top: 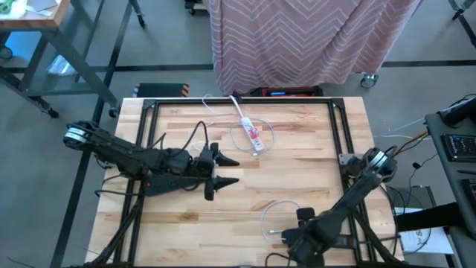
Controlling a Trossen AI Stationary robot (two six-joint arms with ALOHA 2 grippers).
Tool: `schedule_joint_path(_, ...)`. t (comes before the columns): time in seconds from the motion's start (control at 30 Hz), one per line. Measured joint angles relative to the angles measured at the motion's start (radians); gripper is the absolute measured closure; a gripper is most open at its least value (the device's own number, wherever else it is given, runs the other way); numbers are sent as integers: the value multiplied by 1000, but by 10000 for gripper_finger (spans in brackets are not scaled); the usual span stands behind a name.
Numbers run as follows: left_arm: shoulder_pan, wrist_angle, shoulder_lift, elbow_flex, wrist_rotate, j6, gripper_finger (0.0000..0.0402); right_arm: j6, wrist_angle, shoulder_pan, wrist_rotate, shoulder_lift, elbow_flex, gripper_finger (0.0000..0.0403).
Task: Insert USB
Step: Insert the white charger adapter into the right black outlet extension
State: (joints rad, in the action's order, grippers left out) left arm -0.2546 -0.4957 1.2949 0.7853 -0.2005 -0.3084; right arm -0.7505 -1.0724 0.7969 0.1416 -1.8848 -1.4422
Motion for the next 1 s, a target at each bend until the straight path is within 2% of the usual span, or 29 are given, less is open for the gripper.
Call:
schedule_joint_path(0.43, -9, 1, 12, 0, 0, 0, 124, -42, -2, -55, 31, -19, -2, 223)
schedule_joint_path(1.0, -21, 2, 12, 0, 0, 0, 116, -64, -64, -57, 42, -25, -1, 223)
